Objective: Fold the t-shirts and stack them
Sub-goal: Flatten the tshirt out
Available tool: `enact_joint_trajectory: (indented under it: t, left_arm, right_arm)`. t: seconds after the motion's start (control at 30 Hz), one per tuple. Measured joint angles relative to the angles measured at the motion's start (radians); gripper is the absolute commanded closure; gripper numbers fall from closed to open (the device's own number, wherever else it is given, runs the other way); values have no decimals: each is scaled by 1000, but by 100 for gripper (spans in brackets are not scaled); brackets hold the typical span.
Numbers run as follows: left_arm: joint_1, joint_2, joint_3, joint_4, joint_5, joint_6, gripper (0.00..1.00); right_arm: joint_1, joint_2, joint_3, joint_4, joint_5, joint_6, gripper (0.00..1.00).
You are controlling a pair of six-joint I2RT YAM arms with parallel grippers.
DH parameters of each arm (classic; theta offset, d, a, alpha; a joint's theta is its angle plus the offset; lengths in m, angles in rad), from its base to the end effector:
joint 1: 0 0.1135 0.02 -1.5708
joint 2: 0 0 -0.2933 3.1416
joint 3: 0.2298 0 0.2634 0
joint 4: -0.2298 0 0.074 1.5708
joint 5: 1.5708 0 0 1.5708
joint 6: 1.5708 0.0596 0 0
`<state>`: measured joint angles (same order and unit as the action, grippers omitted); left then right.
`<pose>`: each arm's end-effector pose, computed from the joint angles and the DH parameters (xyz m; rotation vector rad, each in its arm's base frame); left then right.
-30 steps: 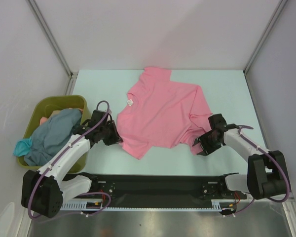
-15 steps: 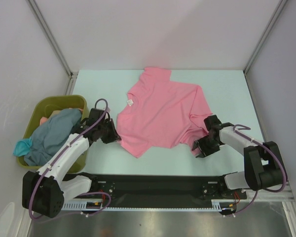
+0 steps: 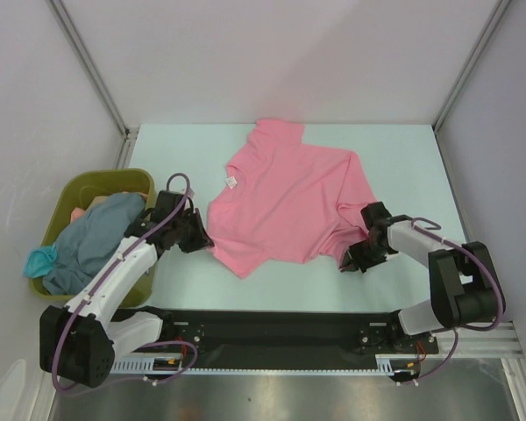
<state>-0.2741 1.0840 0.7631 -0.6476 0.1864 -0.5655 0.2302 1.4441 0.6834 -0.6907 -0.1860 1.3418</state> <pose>0.2090 -0.0702 0.2395 -0.3041 2.5946 -0.5534 0.2174 0.0623 0.1395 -1.6086 -2.6224 -0.3329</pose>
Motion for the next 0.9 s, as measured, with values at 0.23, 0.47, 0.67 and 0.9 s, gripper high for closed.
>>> enact_joint_trajectory:
  t: [0.23, 0.47, 0.67, 0.9]
  left_arm:
    - [8, -34, 0, -5, -1, -2, 100]
    - [9, -154, 19, -9, -9, -37, 100]
    - [9, -183, 227, -17, -45, -22, 100]
    - [11, -85, 702, -29, -97, 79, 99]
  right_arm:
    - [-34, -6, -6, 18, -18, -64, 100]
    - [-126, -185, 31, -120, 137, -317, 100]
    - [-143, -299, 226, -240, 212, -583, 100]
    - [-143, -319, 643, -378, 232, -774, 100]
